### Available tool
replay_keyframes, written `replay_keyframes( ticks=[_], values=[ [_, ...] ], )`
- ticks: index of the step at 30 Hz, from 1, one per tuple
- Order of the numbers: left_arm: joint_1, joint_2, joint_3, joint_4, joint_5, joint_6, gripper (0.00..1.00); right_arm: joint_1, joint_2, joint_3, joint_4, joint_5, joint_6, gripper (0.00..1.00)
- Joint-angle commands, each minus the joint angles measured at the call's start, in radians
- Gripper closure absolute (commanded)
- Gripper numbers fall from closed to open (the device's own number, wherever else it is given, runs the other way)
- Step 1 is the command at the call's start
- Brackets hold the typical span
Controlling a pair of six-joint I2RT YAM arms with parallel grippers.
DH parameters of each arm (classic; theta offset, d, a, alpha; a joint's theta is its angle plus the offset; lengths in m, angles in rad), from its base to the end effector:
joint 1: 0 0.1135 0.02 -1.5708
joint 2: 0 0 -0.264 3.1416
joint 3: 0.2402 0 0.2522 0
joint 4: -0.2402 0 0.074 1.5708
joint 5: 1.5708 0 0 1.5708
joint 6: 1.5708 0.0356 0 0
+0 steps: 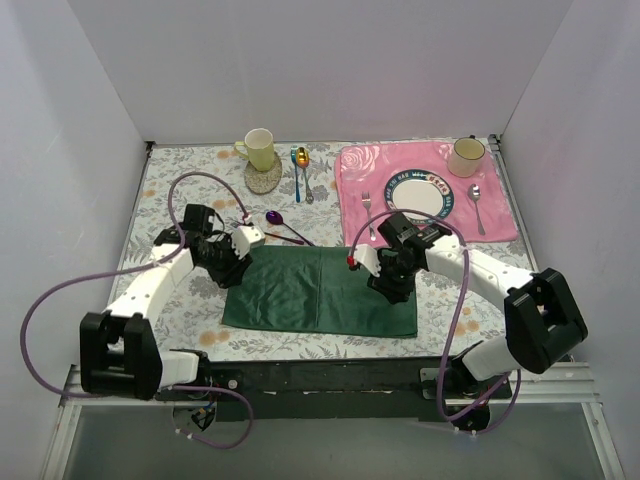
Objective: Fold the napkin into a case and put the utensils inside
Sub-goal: Smooth out the rectangle-folded napkin at the center of the board.
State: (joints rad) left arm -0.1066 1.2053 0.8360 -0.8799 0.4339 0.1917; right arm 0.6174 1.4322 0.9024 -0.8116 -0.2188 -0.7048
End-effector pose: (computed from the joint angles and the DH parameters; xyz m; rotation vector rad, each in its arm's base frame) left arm 0.2066 -0.0372 0.2267 0.5052 2.7010 -0.5858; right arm 0.1993 0.1510 0.1970 -1.8022 2.2573 0.3024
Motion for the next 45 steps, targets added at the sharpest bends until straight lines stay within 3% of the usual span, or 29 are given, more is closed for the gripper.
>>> replay_keyframes(
  ticks=[1, 8, 19, 31, 37, 41, 45],
  values=[
    [-0.062, 0.124, 0.028, 0.140, 0.006, -0.078, 0.62, -0.007, 0.056, 0.053, 0.060, 0.010, 0.047, 0.57],
    [-0.163, 0.183, -0.058, 0.196, -0.107, -0.064, 0.64, -0.013, 0.157, 0.041, 0.109, 0.044, 0.030, 0.57],
    [-0.249, 0.016, -0.213, 0.076, -0.122, -0.038, 0.67, -0.010, 0.099, -0.085, 0.051, 0.029, -0.055, 0.57],
    [-0.301, -0.061, -0.135, -0.056, -0.075, -0.030, 0.68, -0.004, 0.062, -0.068, -0.009, 0.015, -0.081, 0.55],
    [-0.301, 0.104, 0.027, 0.096, -0.121, -0.144, 0.68, -0.004, 0.060, 0.052, -0.034, -0.037, -0.019, 0.54],
    [-0.300, 0.212, 0.031, 0.221, -0.197, -0.126, 0.68, -0.011, 0.051, 0.017, 0.012, 0.027, 0.010, 0.55],
    [-0.301, 0.272, -0.012, 0.225, -0.253, -0.051, 0.70, -0.031, 0.074, -0.019, 0.060, 0.090, 0.010, 0.56]
  ],
)
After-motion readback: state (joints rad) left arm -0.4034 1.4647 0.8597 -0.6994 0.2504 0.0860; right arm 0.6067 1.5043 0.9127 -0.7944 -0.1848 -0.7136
